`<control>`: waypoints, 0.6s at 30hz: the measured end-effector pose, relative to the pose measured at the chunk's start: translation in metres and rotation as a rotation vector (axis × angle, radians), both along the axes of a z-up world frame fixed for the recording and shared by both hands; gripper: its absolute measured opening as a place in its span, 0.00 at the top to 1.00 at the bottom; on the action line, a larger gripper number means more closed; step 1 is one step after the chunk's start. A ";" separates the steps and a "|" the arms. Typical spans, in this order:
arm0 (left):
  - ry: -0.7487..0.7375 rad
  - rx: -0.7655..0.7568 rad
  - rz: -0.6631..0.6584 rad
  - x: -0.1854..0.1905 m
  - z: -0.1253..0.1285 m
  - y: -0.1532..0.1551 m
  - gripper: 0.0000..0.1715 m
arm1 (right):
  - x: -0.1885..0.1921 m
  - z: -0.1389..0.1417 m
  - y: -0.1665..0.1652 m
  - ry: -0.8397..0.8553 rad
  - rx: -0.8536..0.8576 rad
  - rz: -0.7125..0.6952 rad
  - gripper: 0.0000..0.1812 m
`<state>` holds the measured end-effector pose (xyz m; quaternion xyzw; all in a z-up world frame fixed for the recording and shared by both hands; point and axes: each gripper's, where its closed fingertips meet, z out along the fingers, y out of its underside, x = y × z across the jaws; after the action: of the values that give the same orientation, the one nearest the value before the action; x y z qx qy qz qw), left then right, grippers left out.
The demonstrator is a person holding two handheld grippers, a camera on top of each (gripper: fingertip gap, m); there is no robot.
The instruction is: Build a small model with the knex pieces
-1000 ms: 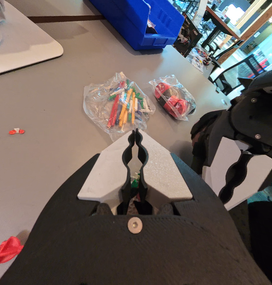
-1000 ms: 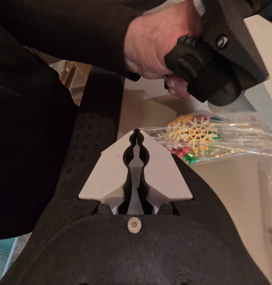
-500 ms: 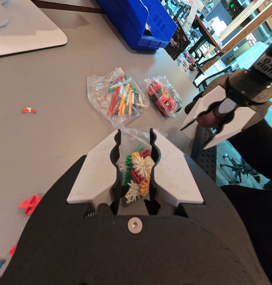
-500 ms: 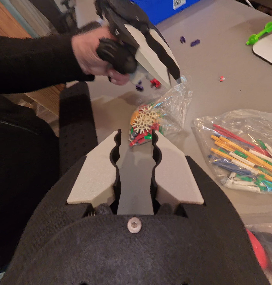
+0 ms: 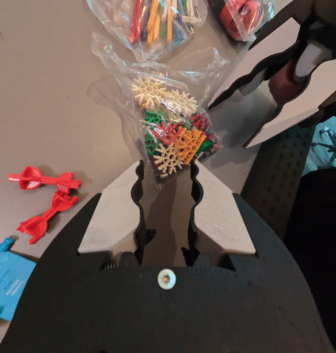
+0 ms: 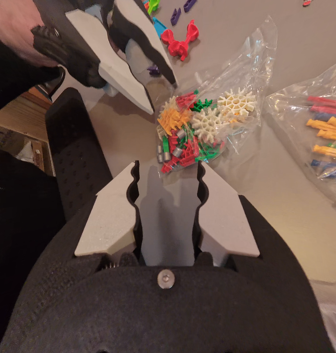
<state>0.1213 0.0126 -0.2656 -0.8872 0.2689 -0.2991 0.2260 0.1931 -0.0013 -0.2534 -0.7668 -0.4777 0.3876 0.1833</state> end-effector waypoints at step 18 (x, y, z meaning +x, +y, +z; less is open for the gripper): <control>0.003 0.285 -0.280 0.021 0.073 -0.014 0.77 | 0.005 0.066 0.018 0.043 0.247 0.241 0.72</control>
<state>0.1422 -0.0018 -0.1929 -0.8006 0.4298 -0.2852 0.3048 0.1985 0.0166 -0.1875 -0.6671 -0.6062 0.3615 0.2384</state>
